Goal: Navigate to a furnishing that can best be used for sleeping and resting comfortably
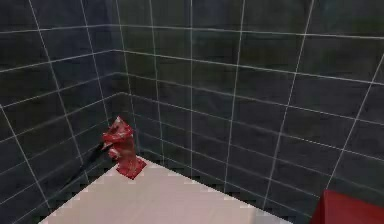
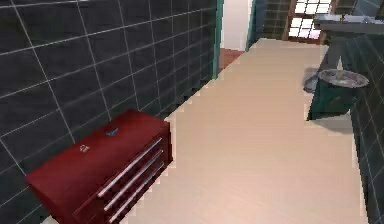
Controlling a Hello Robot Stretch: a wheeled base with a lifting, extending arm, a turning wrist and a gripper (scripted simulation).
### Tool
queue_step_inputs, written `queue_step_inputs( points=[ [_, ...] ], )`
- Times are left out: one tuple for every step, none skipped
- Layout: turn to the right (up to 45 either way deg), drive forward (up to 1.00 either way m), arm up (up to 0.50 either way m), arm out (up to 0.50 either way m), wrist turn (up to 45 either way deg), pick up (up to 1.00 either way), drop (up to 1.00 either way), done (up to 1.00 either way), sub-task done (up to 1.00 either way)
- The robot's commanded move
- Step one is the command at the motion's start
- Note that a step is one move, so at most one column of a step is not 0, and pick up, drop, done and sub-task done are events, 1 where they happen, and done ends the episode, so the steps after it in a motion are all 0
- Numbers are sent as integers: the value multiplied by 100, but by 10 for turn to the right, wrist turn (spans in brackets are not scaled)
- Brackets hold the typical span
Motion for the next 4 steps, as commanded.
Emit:
queue_step_inputs(
  points=[
    [450, 0, 0, 0, 0, 0, 0, 0, 0],
    [450, 0, 0, 0, 0, 0, 0, 0, 0],
    [210, 0, 0, 0, 0, 0, 0, 0, 0],
    [0, 100, 0, 0, 0, 0, 0, 0, 0]
  ],
)
